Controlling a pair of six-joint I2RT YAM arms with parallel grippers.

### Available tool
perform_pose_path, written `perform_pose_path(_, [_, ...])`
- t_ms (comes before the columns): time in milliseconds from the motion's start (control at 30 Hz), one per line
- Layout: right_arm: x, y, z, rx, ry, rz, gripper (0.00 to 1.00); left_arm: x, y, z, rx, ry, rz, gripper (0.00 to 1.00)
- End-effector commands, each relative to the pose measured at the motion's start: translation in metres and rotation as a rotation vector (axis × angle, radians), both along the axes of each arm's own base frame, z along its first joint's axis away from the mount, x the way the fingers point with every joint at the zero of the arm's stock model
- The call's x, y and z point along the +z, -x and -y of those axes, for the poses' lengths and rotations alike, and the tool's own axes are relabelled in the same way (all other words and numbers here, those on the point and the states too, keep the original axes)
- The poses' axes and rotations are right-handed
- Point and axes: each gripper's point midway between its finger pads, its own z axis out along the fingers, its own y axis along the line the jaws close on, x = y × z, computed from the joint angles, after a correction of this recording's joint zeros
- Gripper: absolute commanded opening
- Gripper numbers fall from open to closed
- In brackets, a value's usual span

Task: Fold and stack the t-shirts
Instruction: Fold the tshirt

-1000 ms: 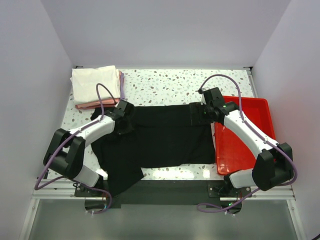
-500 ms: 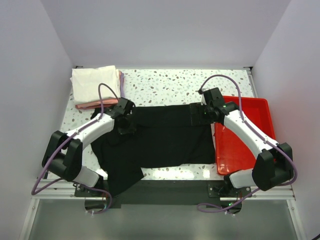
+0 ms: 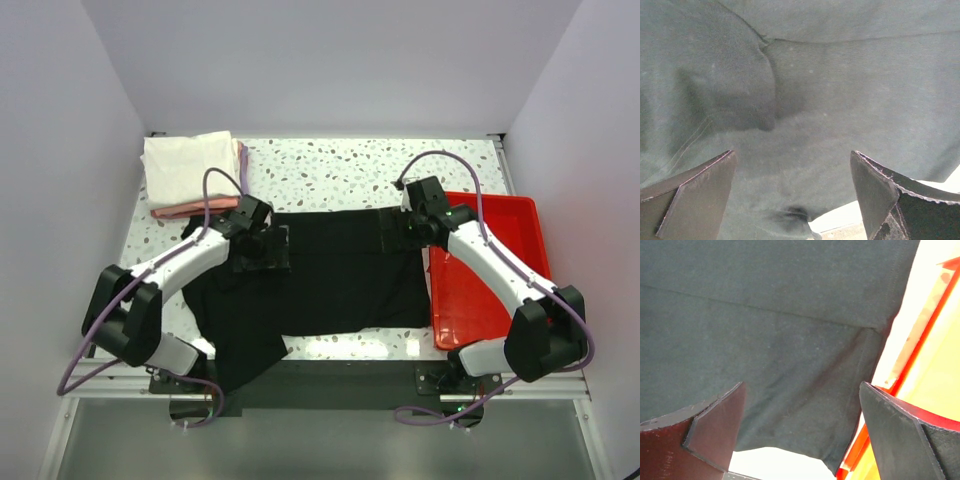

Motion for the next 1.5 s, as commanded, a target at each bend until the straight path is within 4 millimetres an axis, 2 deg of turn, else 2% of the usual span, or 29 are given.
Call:
perform_pose_path(0, [0.012,-0.002,-0.008,0.046,-0.047,0.047,0.99,0.049,-0.015,0.003,0.009,0.047,0.147,1.00])
perform_pose_path(67, [0.012,-0.006,-0.014,0.062,-0.066,0.045,0.99,0.066,-0.019,-0.002,0.057,0.056,0.207,1.00])
perform_pose_path(133, [0.012,-0.012,-0.018,0.052,-0.082,0.045,0.99,0.068,-0.027,-0.021,0.165,-0.001,0.248,1.00])
perform_pose_path(167, [0.009,-0.019,-0.022,0.050,-0.089,0.052,0.99,0.065,-0.033,-0.036,0.228,-0.019,0.244,1.00])
perform_pose_path(233, [0.014,-0.032,-0.029,0.050,-0.113,0.078,0.99,0.050,-0.040,-0.049,0.300,-0.002,0.211,1.00])
perform_pose_path(267, [0.006,-0.037,-0.031,0.044,-0.110,0.062,0.99,0.044,-0.048,-0.065,0.363,0.015,0.203,1.00])
perform_pose_path(300, [0.005,-0.043,-0.032,0.032,-0.110,0.065,0.99,0.030,-0.046,-0.072,0.389,0.026,0.182,1.00])
perform_pose_path(333, [0.008,-0.053,-0.035,0.030,-0.110,0.079,0.99,0.030,-0.062,-0.074,0.416,0.064,0.228,1.00])
perform_pose_path(367, [0.005,-0.059,-0.036,0.025,-0.104,0.075,0.99,0.025,-0.068,-0.084,0.459,0.075,0.234,1.00])
perform_pose_path(400, [-0.010,-0.063,-0.036,0.007,-0.081,0.035,0.99,0.021,-0.071,-0.085,0.467,0.091,0.232,1.00])
perform_pose_path(467, [-0.012,-0.076,-0.035,-0.011,-0.060,0.043,0.99,0.009,-0.082,-0.091,0.487,0.070,0.224,1.00])
perform_pose_path(500, [-0.024,-0.080,-0.035,-0.019,-0.047,0.023,0.99,0.009,-0.088,-0.094,0.495,0.058,0.228,1.00])
perform_pose_path(567, [-0.033,-0.088,-0.034,-0.032,-0.042,0.011,0.99,-0.011,-0.090,-0.101,0.503,0.020,0.181,1.00])
perform_pose_path(600, [-0.039,-0.090,-0.033,-0.043,-0.038,-0.002,0.99,-0.014,-0.093,-0.107,0.521,-0.009,0.177,1.00])
perform_pose_path(633, [-0.052,-0.090,-0.031,-0.052,-0.014,-0.043,0.99,-0.026,-0.089,-0.111,0.523,-0.042,0.143,1.00])
perform_pose_path(833, [-0.089,-0.092,-0.021,-0.089,0.052,-0.108,0.99,-0.045,-0.096,-0.131,0.547,-0.111,0.137,1.00])
perform_pose_path(1067, [-0.104,-0.100,-0.015,-0.116,0.054,-0.132,0.99,-0.058,-0.113,-0.143,0.542,-0.113,0.123,1.00])
perform_pose_path(1167, [-0.101,-0.106,-0.013,-0.115,0.055,-0.126,0.99,-0.054,-0.120,-0.138,0.521,-0.086,0.127,1.00])
perform_pose_path(1267, [-0.089,-0.113,-0.015,-0.100,0.047,-0.108,0.99,-0.034,-0.122,-0.133,0.513,-0.053,0.153,1.00])
perform_pose_path(1300, [-0.080,-0.115,-0.016,-0.090,0.043,-0.091,0.99,-0.017,-0.124,-0.131,0.515,-0.032,0.192,1.00])
perform_pose_path(1367, [-0.062,-0.119,-0.018,-0.079,0.031,-0.061,0.99,0.001,-0.117,-0.124,0.510,-0.019,0.202,1.00])
perform_pose_path(1400, [-0.055,-0.119,-0.018,-0.074,0.027,-0.048,0.99,0.025,-0.117,-0.123,0.520,-0.012,0.253,1.00])
perform_pose_path(1433, [-0.037,-0.121,-0.019,-0.068,0.012,-0.010,0.99,0.032,-0.107,-0.123,0.522,-0.031,0.240,1.00])
perform_pose_path(1467, [-0.031,-0.119,-0.022,-0.056,-0.001,-0.003,0.99,0.040,-0.100,-0.118,0.513,-0.046,0.245,1.00])
